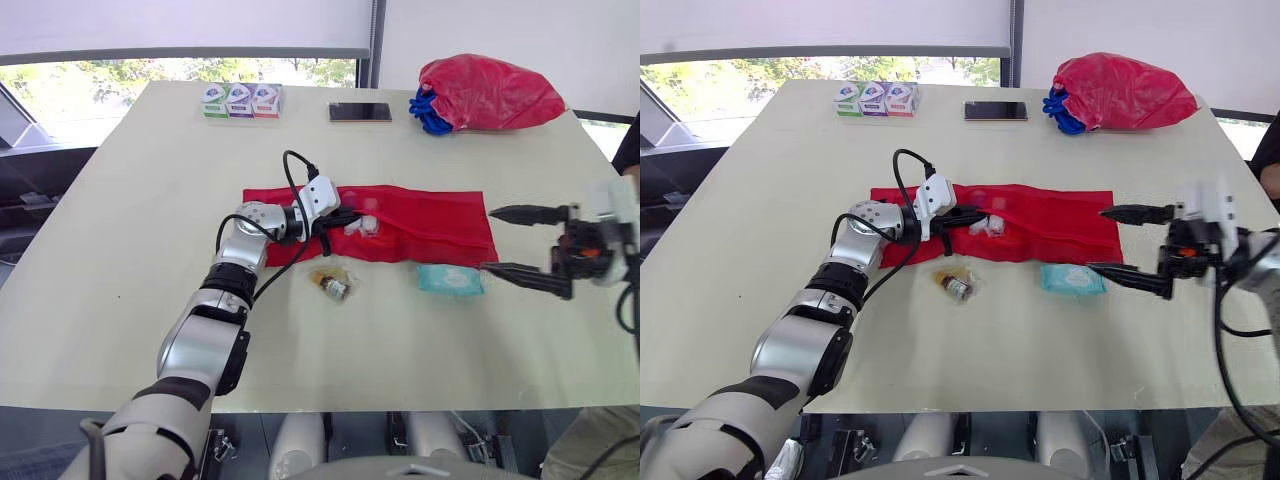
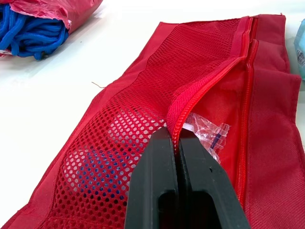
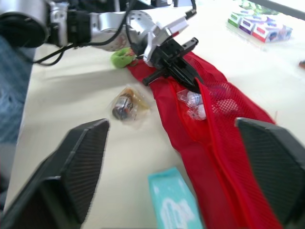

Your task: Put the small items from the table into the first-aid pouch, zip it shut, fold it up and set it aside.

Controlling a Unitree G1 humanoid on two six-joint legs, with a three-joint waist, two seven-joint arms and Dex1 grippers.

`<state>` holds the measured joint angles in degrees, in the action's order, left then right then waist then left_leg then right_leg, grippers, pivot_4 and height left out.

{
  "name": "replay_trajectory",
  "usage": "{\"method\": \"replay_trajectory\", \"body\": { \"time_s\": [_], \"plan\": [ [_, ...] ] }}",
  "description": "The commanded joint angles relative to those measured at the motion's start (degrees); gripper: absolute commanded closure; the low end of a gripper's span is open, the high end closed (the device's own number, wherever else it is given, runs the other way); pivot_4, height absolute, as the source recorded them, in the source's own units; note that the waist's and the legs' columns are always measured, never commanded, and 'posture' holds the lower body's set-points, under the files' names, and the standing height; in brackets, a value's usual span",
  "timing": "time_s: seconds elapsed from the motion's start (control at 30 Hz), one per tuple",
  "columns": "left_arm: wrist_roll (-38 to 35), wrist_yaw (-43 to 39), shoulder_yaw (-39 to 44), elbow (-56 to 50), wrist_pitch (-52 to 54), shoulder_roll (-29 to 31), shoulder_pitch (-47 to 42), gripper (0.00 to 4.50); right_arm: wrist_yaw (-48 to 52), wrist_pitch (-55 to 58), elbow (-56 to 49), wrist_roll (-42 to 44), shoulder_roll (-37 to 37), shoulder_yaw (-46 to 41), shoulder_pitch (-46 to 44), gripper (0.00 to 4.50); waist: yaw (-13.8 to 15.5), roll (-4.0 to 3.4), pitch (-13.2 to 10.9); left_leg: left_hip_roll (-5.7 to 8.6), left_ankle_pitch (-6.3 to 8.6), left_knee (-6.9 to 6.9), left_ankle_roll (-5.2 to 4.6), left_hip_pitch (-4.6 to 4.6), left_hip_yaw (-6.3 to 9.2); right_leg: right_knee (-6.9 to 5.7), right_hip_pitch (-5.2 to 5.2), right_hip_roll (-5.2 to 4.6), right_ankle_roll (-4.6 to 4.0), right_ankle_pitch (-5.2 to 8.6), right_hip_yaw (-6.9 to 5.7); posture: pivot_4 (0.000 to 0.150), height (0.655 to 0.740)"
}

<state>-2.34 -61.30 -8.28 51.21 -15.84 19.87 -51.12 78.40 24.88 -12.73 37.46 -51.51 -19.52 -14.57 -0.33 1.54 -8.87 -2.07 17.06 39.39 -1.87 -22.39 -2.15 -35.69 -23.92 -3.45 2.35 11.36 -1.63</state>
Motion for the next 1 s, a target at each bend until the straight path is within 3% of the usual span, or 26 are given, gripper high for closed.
{"method": "replay_trajectory", "body": {
  "time_s": [0.03, 0.17, 0.37, 0.6, 0.73, 1.0],
  "plan": [
    [-0.3, -0.6, 1.0, -0.1, -1.4, 0.6, -1.4, 4.50, 4.0, -2.0, 1.8, 2.4, -2.8, -2.8, -1.5, 0.06, 0.0, 0.00, 0.0, 0.00, 0.00, 0.00, 0.00, 0.00, -0.01, 0.00, 0.00, 0.00, 0.00, 0.00, 0.00, 0.150, 0.7400],
    [-0.2, -0.9, 1.0, 0.4, -1.5, 0.7, -1.8, 4.50, 5.0, -1.3, 3.6, 3.2, -4.9, -2.1, -3.1, 0.06, 0.0, 0.00, 0.0, 0.00, 0.00, 0.02, 0.01, 0.00, -0.05, 0.00, 0.00, -0.02, 0.00, 0.00, 0.04, 0.150, 0.7400],
    [0.2, -1.5, 0.7, 1.2, -1.8, 0.8, -2.7, 4.50, 0.1, -1.2, -0.9, -1.3, -3.4, 5.4, -2.7, 0.06, 0.2, 0.00, 0.0, -0.01, -0.01, 0.02, 0.01, 0.00, -0.04, -0.01, 0.00, -0.01, 0.00, 0.00, 0.03, 0.150, 0.7400],
    [1.6, -0.7, 0.2, 1.0, -2.0, 0.8, -3.4, 4.50, -11.3, 1.2, -9.5, -3.7, 6.2, 16.2, -4.0, 0.06, 0.3, 0.00, 0.0, 0.00, -0.01, 0.06, 0.03, -0.01, -0.04, -0.05, -0.01, -0.01, 0.00, 0.00, 0.02, 0.150, 0.7400],
    [1.9, -0.9, 0.1, 0.7, -1.8, 0.9, -3.4, 4.50, -15.6, -0.7, -8.2, -12.6, 8.9, 24.9, -5.9, 0.06, 0.6, 0.01, 0.0, 0.01, -0.01, 0.10, 0.03, -0.01, -0.06, -0.06, -0.01, -0.02, 0.00, 0.00, 0.03, 0.150, 0.7400],
    [3.2, -0.4, -0.3, 0.6, -1.9, 1.7, -2.6, 4.50, -21.9, -4.7, -2.9, -20.0, 22.8, 36.8, -8.1, 0.06, 1.0, 0.00, 0.0, -0.04, -0.03, 0.12, 0.06, -0.04, -0.05, -0.08, -0.02, 0.08, -0.01, 0.00, 0.02, 0.150, 0.7400]
  ]
}}
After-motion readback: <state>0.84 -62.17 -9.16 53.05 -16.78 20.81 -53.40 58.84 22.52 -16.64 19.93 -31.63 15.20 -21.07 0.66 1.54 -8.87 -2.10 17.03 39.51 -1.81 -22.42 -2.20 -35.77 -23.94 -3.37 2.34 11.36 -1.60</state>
